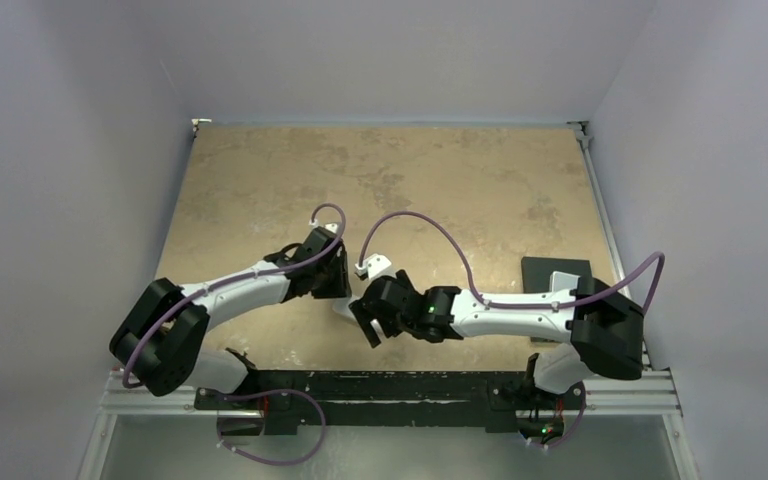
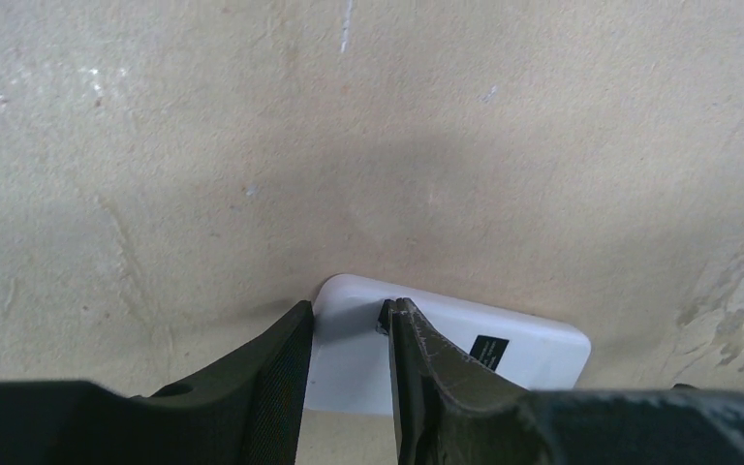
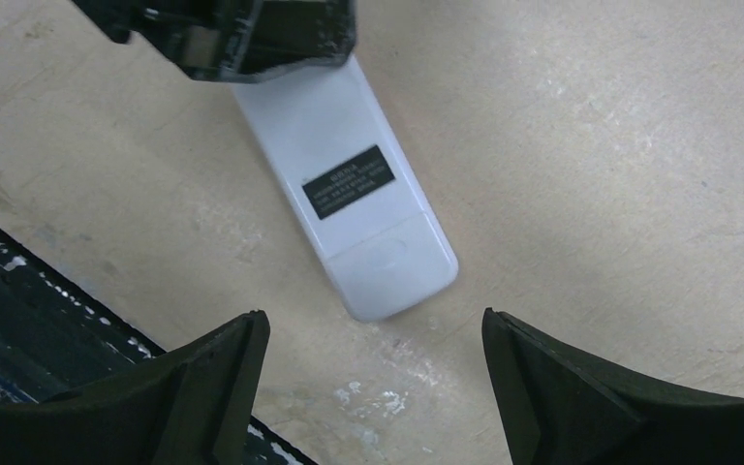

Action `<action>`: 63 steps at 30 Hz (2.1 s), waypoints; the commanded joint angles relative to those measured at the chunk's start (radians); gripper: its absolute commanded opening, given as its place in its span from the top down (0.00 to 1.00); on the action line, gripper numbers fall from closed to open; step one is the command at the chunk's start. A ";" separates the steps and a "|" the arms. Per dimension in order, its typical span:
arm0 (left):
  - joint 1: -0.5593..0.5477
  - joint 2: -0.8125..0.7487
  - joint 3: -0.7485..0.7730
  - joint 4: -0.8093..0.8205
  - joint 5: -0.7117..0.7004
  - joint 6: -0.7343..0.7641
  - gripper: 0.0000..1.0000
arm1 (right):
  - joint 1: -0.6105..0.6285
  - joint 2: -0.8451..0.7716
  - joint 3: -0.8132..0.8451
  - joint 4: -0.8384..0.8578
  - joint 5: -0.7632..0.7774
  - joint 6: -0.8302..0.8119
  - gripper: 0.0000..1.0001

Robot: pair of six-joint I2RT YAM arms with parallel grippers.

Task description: Load the batteries into the remote control

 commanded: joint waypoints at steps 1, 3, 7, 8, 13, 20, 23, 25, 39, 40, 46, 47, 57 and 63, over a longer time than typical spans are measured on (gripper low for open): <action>-0.004 0.053 0.054 0.074 0.073 0.007 0.67 | -0.004 -0.025 -0.015 0.070 -0.031 -0.032 0.09; -0.003 0.070 0.072 0.085 0.091 0.016 0.66 | -0.014 -0.023 -0.025 0.086 -0.046 -0.026 0.08; -0.002 0.075 0.109 0.075 0.104 0.024 0.66 | -0.037 -0.015 -0.044 0.114 -0.058 -0.018 0.08; -0.003 0.068 0.115 0.069 0.099 0.025 0.66 | -0.040 -0.014 -0.048 0.120 -0.059 -0.018 0.08; -0.002 0.026 0.141 0.019 0.063 0.029 0.64 | -0.048 0.009 -0.058 0.153 -0.081 -0.016 0.08; -0.004 -0.043 0.141 -0.051 -0.011 0.032 0.62 | -0.048 0.053 -0.061 0.190 -0.086 -0.005 0.08; -0.004 -0.083 0.136 -0.089 -0.054 0.033 0.61 | -0.048 0.076 -0.058 0.193 -0.070 -0.005 0.09; -0.003 -0.123 0.126 -0.107 -0.081 0.028 0.60 | -0.048 0.094 -0.055 0.192 -0.068 -0.009 0.10; -0.001 -0.321 0.048 -0.215 -0.145 -0.017 0.54 | -0.048 0.174 -0.018 0.164 -0.036 -0.016 0.28; -0.002 -0.328 0.046 -0.220 -0.145 -0.021 0.53 | -0.048 0.179 -0.012 0.161 -0.023 -0.020 0.30; -0.002 -0.370 0.031 -0.238 -0.142 -0.036 0.50 | -0.047 0.191 0.001 0.136 -0.017 -0.019 0.46; -0.001 -0.374 0.028 -0.240 -0.140 -0.036 0.50 | -0.046 0.190 0.002 0.130 -0.014 -0.018 0.51; -0.002 -0.413 -0.006 -0.220 -0.082 -0.043 0.44 | -0.045 0.082 -0.015 0.117 -0.061 0.018 0.84; -0.003 -0.431 -0.034 -0.172 -0.007 -0.044 0.35 | -0.047 -0.022 -0.062 0.124 -0.091 0.038 1.00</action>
